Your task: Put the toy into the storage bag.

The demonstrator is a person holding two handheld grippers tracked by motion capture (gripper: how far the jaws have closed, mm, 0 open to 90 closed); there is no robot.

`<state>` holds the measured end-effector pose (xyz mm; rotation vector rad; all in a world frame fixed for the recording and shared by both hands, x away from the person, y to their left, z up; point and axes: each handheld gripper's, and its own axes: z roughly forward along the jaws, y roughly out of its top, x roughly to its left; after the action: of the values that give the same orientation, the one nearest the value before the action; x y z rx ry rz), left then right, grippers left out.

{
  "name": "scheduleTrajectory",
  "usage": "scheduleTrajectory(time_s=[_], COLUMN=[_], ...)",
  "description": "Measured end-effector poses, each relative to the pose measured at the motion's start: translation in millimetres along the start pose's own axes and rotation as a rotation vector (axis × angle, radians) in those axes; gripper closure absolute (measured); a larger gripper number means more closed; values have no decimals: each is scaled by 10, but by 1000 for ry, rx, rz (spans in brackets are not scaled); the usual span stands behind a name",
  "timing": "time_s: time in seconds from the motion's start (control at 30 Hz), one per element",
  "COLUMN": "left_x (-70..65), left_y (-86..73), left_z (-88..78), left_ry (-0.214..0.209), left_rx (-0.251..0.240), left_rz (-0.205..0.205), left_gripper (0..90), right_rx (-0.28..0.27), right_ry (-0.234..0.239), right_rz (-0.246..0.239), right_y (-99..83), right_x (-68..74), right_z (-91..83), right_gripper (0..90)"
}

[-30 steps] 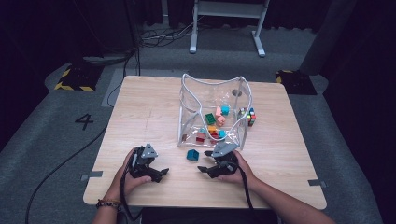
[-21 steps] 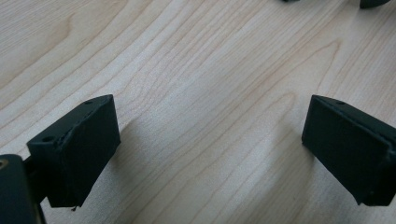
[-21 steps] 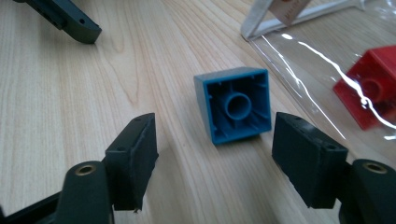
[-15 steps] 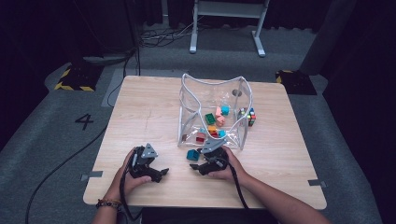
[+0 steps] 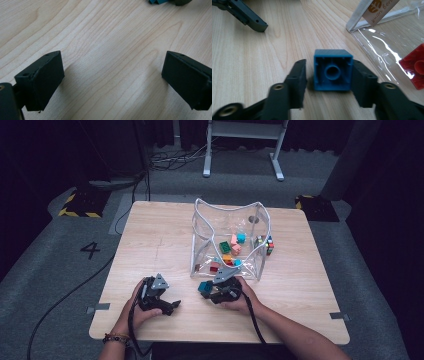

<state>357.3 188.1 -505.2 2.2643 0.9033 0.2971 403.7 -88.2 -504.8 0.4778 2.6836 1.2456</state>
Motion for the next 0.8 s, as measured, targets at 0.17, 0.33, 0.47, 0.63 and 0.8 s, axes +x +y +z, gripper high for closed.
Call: scheduleTrajectory(time_s=[0.17, 0.33, 0.47, 0.63, 0.8], left_x=[-1, 11, 11, 10, 10], left_y=[0, 4, 5, 4, 4], left_z=[1, -2, -2, -2, -3], left_ry=[-1, 14, 14, 14, 14], left_rx=[0, -6, -6, -5, -4], left_rz=[-1, 17, 17, 15, 15], left_gripper=[44, 44, 44, 44, 44], right_rx=[0, -6, 4, 11, 11], right_ry=[8, 33, 48, 41, 29], right_rz=[-8, -4, 4, 19, 19], right_y=[-22, -61, -128, -239, -378], right_x=[7, 15, 31, 38, -5], right_z=[-35, -78, -164, -301, -469], right_gripper=[590, 593, 594, 595, 595])
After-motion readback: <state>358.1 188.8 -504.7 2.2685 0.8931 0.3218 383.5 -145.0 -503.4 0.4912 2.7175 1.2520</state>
